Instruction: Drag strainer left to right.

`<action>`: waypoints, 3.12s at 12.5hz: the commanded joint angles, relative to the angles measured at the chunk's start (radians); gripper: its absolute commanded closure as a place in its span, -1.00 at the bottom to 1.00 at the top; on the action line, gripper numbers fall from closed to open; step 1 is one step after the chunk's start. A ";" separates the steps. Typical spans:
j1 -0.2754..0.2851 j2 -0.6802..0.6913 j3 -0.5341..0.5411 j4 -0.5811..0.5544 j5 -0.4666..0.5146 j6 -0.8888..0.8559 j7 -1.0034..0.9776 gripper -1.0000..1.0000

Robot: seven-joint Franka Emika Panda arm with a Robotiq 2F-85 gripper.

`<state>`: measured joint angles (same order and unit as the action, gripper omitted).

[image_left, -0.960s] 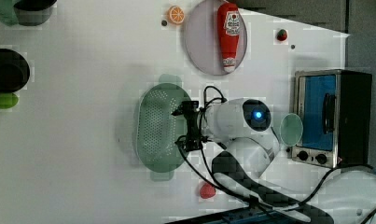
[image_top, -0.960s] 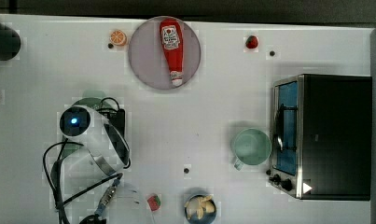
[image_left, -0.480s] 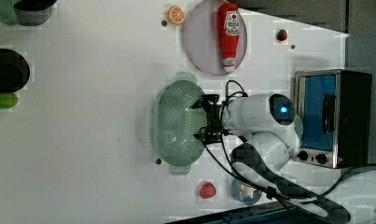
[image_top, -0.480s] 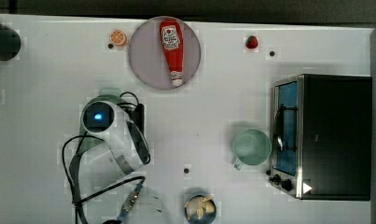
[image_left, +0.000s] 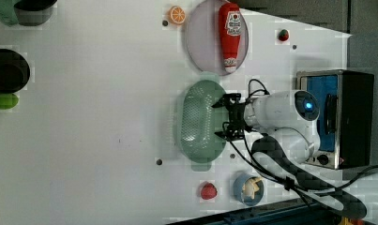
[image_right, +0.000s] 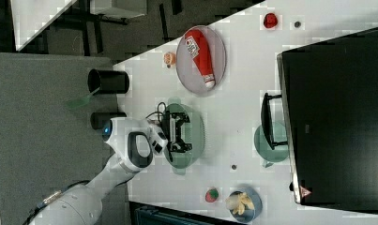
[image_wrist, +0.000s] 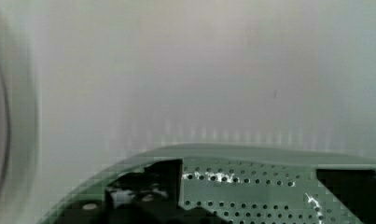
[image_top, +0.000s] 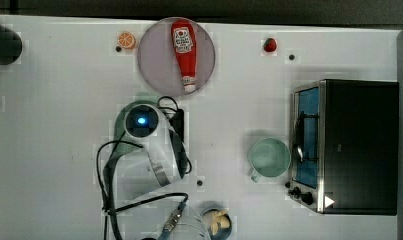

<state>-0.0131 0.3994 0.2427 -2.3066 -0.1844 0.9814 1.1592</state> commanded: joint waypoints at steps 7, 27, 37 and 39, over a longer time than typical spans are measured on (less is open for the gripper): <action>-0.031 -0.026 -0.117 -0.029 -0.001 0.026 -0.210 -1.00; -0.039 -0.141 -0.329 -0.040 0.000 0.025 -0.560 -1.00; -0.033 -0.639 -0.245 0.251 0.160 -0.769 -1.011 -1.00; -0.033 -0.664 -0.251 0.323 0.159 -0.860 -1.141 -1.00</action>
